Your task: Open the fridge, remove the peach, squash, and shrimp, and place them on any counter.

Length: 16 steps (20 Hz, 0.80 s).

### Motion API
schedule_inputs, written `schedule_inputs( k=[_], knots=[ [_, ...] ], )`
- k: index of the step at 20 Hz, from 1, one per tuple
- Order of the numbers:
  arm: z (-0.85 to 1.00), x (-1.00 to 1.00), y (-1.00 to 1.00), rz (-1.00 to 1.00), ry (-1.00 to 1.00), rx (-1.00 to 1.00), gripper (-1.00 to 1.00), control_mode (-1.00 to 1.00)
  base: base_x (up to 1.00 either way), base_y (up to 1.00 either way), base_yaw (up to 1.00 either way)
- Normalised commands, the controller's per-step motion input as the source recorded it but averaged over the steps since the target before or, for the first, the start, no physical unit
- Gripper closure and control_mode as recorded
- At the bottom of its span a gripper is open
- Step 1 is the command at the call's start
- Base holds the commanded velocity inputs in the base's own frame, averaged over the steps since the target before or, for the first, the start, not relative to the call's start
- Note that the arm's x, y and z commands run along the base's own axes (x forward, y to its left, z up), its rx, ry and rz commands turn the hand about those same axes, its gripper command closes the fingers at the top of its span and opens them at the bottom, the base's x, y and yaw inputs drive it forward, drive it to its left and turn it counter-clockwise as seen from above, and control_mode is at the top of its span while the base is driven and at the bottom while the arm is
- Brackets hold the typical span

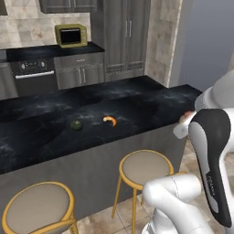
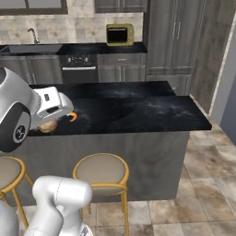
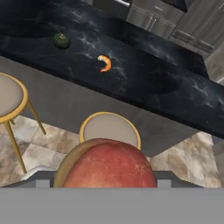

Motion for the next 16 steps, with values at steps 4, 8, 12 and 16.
schedule_inputs(
  k=[4,8,12,16],
  knots=[
    [0.00,0.00,0.00,0.00,0.00,0.00,1.00,1.00,0.80,0.10,0.03],
    [0.00,0.00,0.00,0.00,0.00,0.00,1.00,1.00,0.20,0.02,0.00],
    [0.00,0.00,0.00,0.00,0.00,0.00,1.00,1.00,0.12,0.00,0.00],
    [-0.24,0.67,0.22,0.04,0.25,-0.01,1.00,-1.00,0.11,0.02,0.00]
  ],
)
